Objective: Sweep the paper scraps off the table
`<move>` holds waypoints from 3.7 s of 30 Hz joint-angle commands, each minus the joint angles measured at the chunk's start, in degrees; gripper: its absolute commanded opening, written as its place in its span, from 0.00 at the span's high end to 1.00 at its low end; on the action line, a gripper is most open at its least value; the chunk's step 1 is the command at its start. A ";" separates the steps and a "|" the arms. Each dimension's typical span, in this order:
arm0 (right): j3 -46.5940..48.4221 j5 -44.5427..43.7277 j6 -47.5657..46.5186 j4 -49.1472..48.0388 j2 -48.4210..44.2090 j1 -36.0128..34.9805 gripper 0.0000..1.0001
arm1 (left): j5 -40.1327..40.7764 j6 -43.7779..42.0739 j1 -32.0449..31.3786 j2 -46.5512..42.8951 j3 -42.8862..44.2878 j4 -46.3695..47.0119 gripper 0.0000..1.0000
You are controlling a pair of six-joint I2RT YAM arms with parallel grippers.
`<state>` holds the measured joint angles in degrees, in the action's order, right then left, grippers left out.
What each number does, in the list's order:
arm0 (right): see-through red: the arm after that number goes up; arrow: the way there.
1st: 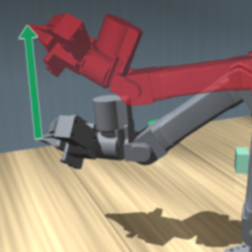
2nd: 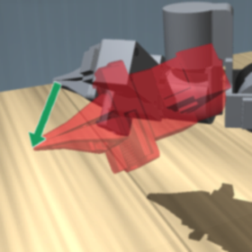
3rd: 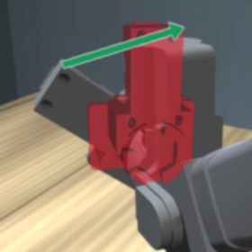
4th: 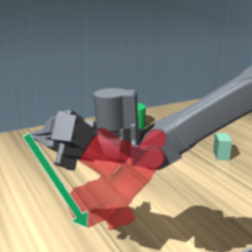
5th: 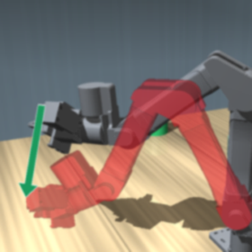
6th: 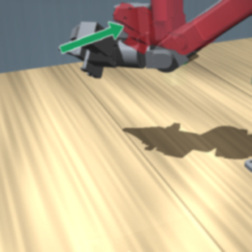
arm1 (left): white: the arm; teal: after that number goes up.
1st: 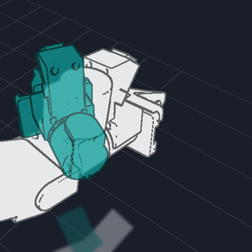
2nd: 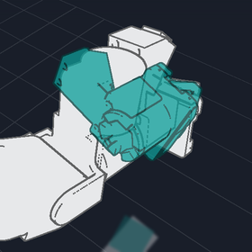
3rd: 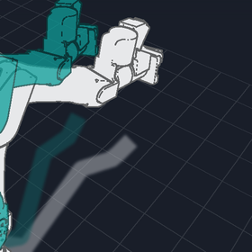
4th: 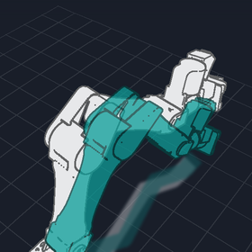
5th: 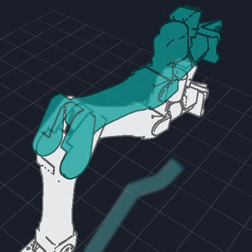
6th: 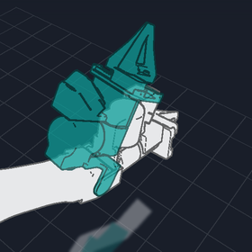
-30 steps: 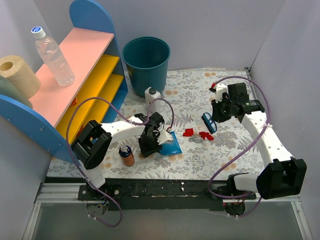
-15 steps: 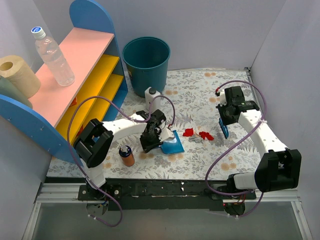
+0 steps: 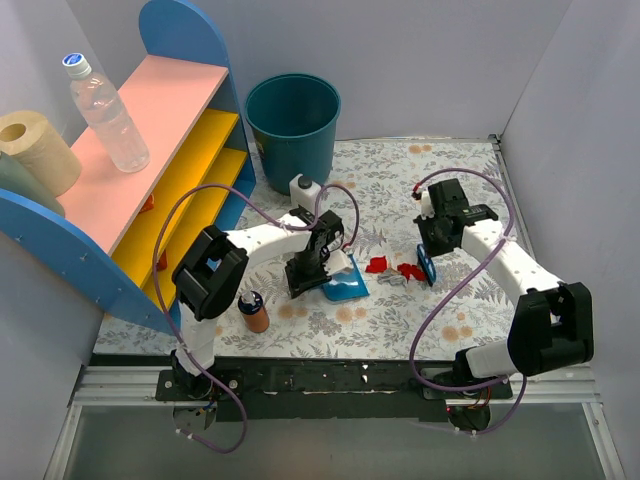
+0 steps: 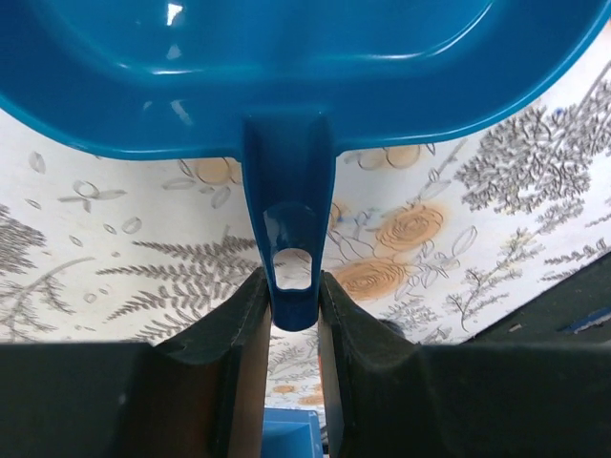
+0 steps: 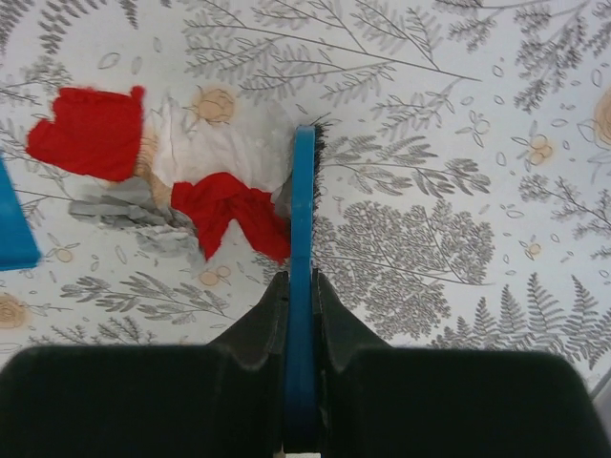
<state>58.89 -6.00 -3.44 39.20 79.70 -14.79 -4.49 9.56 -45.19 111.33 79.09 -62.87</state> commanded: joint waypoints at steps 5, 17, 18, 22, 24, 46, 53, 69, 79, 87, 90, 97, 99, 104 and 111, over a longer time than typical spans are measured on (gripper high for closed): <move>1.66 9.59 6.95 -5.36 3.35 -7.35 0.99 | 0.98 -1.47 -1.30 3.72 7.92 -0.06 1.00; 5.97 18.23 7.49 -6.07 3.19 -13.52 0.99 | -0.34 1.42 -2.98 4.51 8.19 5.74 1.00; 5.80 17.43 6.27 -4.85 1.53 -13.08 0.99 | -0.69 2.21 -2.89 3.90 7.93 6.00 1.00; 5.35 14.72 3.62 -1.68 -2.88 -11.76 0.99 | -2.01 3.27 -1.83 2.06 6.08 8.02 1.00; 5.27 12.86 0.47 -0.53 -5.16 -11.23 0.99 | -2.01 3.27 -1.66 1.26 4.94 9.51 1.00; -6.42 6.71 0.63 -4.04 -7.10 7.49 0.99 | -4.91 4.67 -1.13 -0.15 13.98 9.96 1.00; -11.34 7.93 1.51 -4.57 -9.03 9.16 0.99 | -5.18 4.85 -1.22 -0.24 17.50 7.51 1.00; -11.26 9.43 1.68 -4.92 -8.60 10.92 0.99 | -2.11 4.85 0.45 -3.49 32.08 7.41 1.00; -11.52 9.43 1.77 -5.45 -8.25 11.88 0.99 | 7.91 3.71 5.27 -0.59 47.10 6.54 1.00; -12.05 9.43 1.33 -5.71 -8.42 12.15 0.99 | 9.32 6.52 13.10 6.01 62.24 1.87 1.00; -12.13 9.51 1.25 -5.80 -8.51 12.24 0.99 | 11.17 6.08 15.03 5.65 61.62 3.80 1.00; -12.40 9.34 1.07 -5.98 -8.95 12.33 0.99 | 15.03 6.53 21.01 9.60 63.99 8.20 1.00; -12.40 9.17 0.98 -5.80 -9.12 12.41 0.99 | 17.14 6.08 21.98 10.83 65.22 9.25 1.00; -12.66 8.99 0.81 -5.80 -9.48 12.59 0.99 | 21.27 1.44 22.78 12.42 64.26 14.52 1.00; -12.93 9.25 0.80 -6.33 -9.74 12.85 0.99 | 25.14 -6.12 22.95 15.23 64.52 19.27 1.00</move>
<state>47.99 2.61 -2.39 31.44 69.71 -2.09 17.37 8.91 -22.22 125.84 141.93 -48.34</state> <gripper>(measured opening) 0.128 0.216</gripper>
